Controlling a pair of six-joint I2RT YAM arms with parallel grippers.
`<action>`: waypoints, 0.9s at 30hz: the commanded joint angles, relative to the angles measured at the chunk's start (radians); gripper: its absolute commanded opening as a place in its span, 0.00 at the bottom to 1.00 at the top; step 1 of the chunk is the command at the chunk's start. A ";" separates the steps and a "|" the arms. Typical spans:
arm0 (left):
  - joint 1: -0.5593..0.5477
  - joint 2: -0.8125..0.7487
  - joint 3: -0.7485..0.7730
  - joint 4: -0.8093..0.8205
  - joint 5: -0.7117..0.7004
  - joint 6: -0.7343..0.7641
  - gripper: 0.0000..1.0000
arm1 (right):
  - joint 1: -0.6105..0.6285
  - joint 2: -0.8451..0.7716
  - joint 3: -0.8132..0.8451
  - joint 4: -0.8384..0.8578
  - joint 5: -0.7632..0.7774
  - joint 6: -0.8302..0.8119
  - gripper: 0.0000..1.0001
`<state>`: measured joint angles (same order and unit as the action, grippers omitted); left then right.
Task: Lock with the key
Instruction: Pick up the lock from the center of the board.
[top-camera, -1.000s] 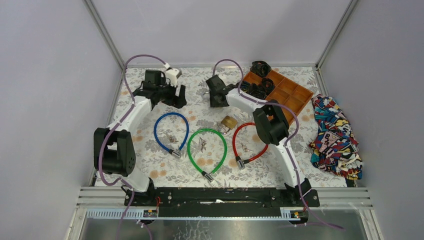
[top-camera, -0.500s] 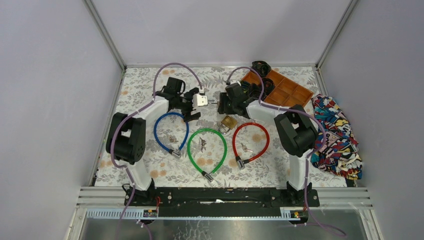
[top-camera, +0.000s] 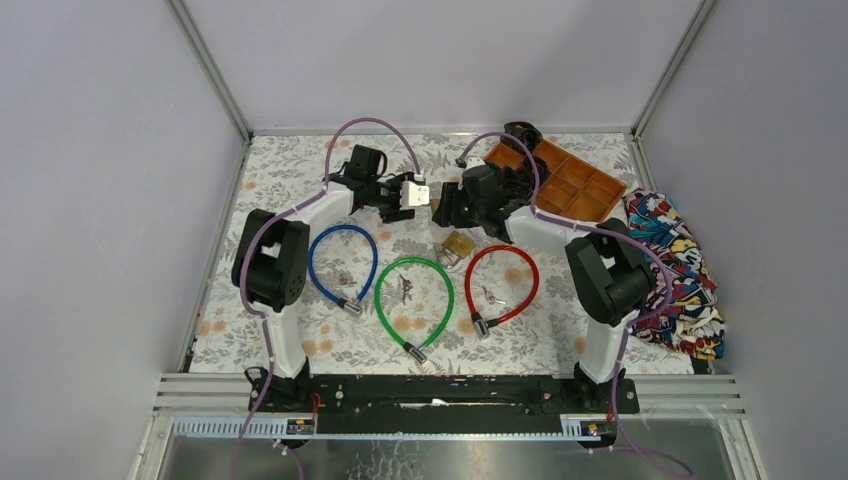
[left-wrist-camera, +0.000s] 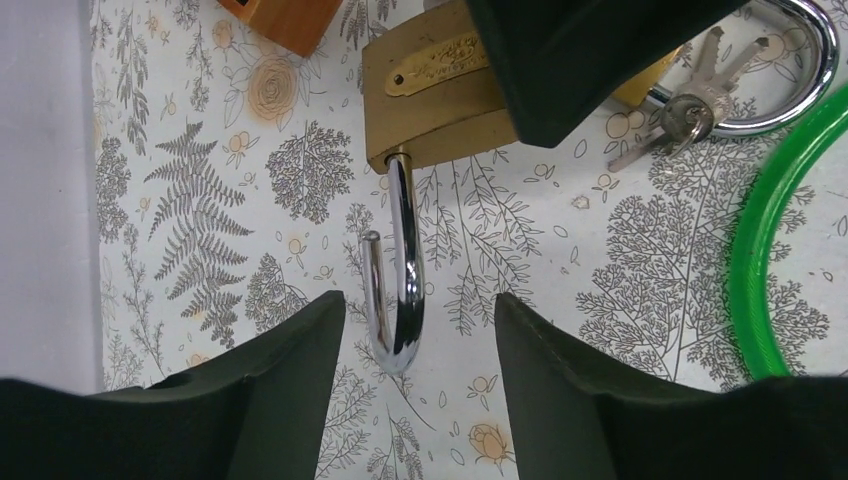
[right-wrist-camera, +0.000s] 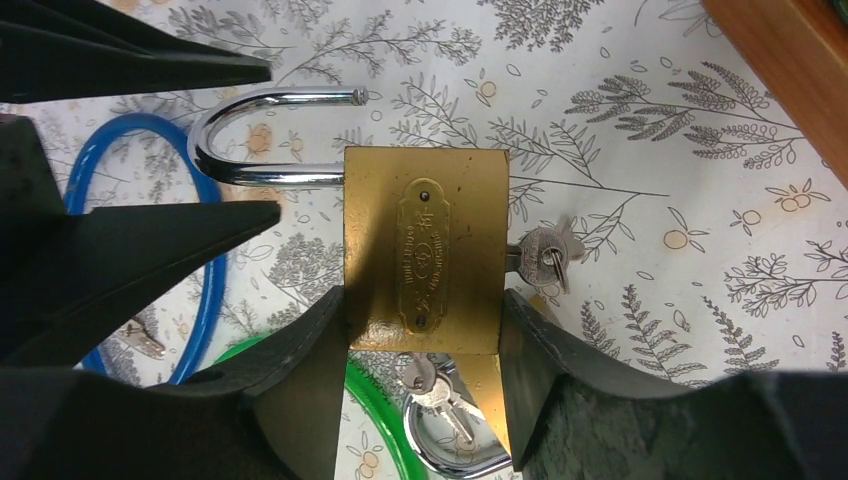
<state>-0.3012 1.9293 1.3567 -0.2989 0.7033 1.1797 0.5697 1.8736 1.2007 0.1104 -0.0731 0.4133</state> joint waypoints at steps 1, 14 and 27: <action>-0.006 0.013 0.021 0.074 0.016 0.000 0.63 | 0.005 -0.118 0.022 0.156 -0.048 0.006 0.00; 0.019 -0.097 0.163 -0.182 0.159 -0.194 0.00 | -0.028 -0.322 -0.089 0.130 -0.196 -0.152 0.93; -0.011 -0.505 0.153 -0.409 0.456 -0.502 0.00 | -0.152 -0.832 -0.271 0.109 -0.789 -0.254 1.00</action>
<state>-0.2836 1.5890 1.5177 -0.7273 0.9627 0.8425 0.4171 1.1160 0.9367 0.1783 -0.6117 0.1944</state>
